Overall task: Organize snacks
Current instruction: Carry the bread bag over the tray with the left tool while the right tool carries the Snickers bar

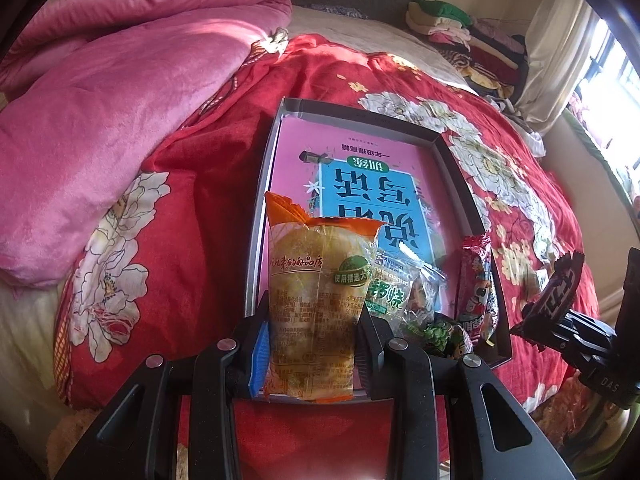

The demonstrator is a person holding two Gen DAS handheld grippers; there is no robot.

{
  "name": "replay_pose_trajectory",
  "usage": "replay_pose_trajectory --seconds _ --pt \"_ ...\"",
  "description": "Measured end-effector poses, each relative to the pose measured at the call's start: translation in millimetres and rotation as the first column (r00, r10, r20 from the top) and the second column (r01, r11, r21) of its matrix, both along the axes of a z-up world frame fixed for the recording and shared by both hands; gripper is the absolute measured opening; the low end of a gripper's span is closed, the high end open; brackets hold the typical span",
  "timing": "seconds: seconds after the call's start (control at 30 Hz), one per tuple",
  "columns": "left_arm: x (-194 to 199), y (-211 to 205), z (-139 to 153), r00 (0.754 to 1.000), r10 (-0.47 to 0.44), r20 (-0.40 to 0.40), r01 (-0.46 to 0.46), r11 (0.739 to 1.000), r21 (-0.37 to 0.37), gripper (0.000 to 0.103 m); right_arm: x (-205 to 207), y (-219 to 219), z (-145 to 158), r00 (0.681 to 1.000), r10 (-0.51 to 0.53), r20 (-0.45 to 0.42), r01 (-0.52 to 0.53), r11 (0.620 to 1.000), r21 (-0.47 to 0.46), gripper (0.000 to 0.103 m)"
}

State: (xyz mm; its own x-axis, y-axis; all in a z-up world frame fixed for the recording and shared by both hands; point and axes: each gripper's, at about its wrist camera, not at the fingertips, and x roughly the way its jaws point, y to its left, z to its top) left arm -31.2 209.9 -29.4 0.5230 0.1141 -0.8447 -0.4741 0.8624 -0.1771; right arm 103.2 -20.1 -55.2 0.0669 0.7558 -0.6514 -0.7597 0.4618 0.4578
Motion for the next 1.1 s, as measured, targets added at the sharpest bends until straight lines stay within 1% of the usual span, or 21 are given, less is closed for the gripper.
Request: replay_pose_trajectory --seconds 0.2,0.5,0.87,0.93,1.1 --pt "1.0 0.8 -6.0 1.000 -0.002 -0.011 0.002 1.000 -0.008 0.036 0.8 2.1 -1.3 1.000 -0.006 -0.006 0.006 1.000 -0.006 0.018" --pt "2.5 -2.8 -5.5 1.000 -0.016 -0.005 0.016 1.000 0.006 0.036 5.0 7.1 -4.3 1.000 -0.020 -0.023 0.019 1.000 -0.008 0.018" --pt "3.9 -2.0 -7.0 0.999 -0.036 0.008 0.036 0.999 -0.011 0.036 7.5 19.2 -17.1 0.998 -0.012 -0.058 0.010 0.999 -0.051 0.019" --pt "4.9 -2.9 -7.9 0.999 -0.045 0.011 0.046 0.999 -0.021 0.036 7.9 20.0 -19.1 0.998 -0.014 -0.067 0.011 0.999 -0.052 0.019" --pt "6.9 -5.0 -10.2 0.998 -0.055 0.002 0.055 0.998 -0.019 0.036 10.9 22.2 -20.9 0.997 -0.023 -0.068 0.020 0.998 -0.054 0.019"
